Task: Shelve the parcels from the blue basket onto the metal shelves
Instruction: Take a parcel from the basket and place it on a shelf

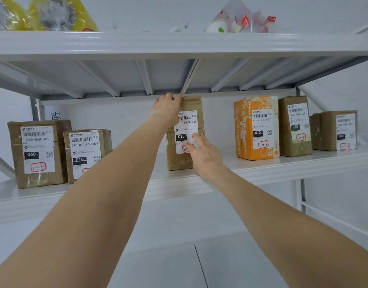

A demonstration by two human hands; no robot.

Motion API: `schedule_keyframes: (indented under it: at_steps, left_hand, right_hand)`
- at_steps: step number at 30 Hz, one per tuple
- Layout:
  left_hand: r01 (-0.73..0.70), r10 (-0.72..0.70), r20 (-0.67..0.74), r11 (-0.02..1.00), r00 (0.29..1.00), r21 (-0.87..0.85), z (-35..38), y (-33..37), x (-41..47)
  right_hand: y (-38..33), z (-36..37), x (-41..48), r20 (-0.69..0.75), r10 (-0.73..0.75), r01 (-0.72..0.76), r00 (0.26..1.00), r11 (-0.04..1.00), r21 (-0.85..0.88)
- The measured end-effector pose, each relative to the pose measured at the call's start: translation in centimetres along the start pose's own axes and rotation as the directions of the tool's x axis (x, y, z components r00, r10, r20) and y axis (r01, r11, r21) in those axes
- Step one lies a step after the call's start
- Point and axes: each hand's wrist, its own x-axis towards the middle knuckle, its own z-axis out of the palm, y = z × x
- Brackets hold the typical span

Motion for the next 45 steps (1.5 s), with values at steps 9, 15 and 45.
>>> schedule_keyframes:
  at_steps: [9,15,45]
  left_hand:
    - [-0.051,0.05,-0.012,0.998,0.999,-0.033,-1.1,0.9,-2.2]
    - [-0.087,0.085,-0.021,0.994,0.996,-0.072,-1.3,2.1,-4.0]
    - [-0.532,0.829,0.236,0.516,0.507,-0.671,10.5,57.4,-33.4]
  right_hand:
    - [0.7,-1.0,-1.0,-0.077,0.069,-0.072,0.995,0.997,-0.03]
    - [0.9,-1.4,-2.8,-0.075,0.162,-0.165,0.984,0.986,-0.033]
    - [31.5,1.5,-50.2,0.123,0.898,-0.854,0.423,0.44,-0.276]
